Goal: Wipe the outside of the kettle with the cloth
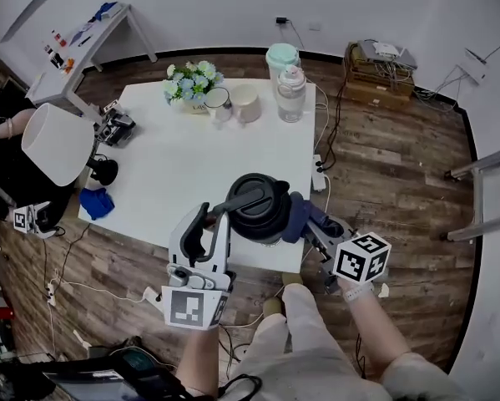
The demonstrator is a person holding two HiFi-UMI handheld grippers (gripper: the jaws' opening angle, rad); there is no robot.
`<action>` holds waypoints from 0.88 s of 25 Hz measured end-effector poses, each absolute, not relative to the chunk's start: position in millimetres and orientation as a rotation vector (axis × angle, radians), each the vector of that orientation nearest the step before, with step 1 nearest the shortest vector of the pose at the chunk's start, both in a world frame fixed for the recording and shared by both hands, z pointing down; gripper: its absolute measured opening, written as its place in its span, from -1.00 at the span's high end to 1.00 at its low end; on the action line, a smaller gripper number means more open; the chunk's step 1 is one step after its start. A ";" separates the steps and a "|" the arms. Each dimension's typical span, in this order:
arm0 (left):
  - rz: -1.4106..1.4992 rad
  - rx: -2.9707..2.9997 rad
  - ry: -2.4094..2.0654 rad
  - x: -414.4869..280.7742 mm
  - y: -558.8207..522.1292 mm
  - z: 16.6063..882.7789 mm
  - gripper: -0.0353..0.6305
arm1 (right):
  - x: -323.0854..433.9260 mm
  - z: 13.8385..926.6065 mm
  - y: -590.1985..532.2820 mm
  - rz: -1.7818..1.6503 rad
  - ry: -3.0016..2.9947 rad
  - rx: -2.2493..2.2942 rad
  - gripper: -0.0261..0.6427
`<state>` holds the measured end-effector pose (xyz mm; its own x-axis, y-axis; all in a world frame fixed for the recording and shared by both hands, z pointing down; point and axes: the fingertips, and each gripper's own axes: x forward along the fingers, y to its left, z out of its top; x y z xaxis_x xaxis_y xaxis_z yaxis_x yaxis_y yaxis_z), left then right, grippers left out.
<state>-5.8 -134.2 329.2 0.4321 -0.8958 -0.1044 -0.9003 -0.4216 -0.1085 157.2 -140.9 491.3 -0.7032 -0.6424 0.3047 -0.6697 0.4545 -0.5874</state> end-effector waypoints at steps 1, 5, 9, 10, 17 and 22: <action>0.044 -2.534 1.600 -4.2 -135.4 328.1 0.57 | 157.3 499.2 -142.0 1.086 -2.621 1.175 0.74; 0.018 -2.552 1.611 2.6 -136.3 331.1 0.57 | 157.2 522.2 -143.4 1.004 -2.536 1.110 0.74; 0.003 -2.573 1.601 10.9 -134.5 337.5 0.57 | 159.9 543.0 -140.4 0.890 -2.466 1.062 0.73; 0.000 -2.574 1.599 12.1 -135.4 338.6 0.57 | 160.5 547.6 -140.6 0.884 -2.454 1.054 0.74; 0.011 -2.578 1.621 4.0 -140.6 342.5 0.57 | 179.3 532.9 -161.0 0.862 -2.508 1.054 0.73; 0.038 -2.593 1.622 -0.2 -140.3 343.3 0.57 | 190.9 426.9 -204.1 0.902 -2.913 0.859 0.73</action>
<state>-0.2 -140.3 343.3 0.4383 -0.8964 -0.0654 -0.8985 -0.4352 -0.0574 190.9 -204.1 426.9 -0.8528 -0.5058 0.1304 -0.4909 0.6909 -0.5307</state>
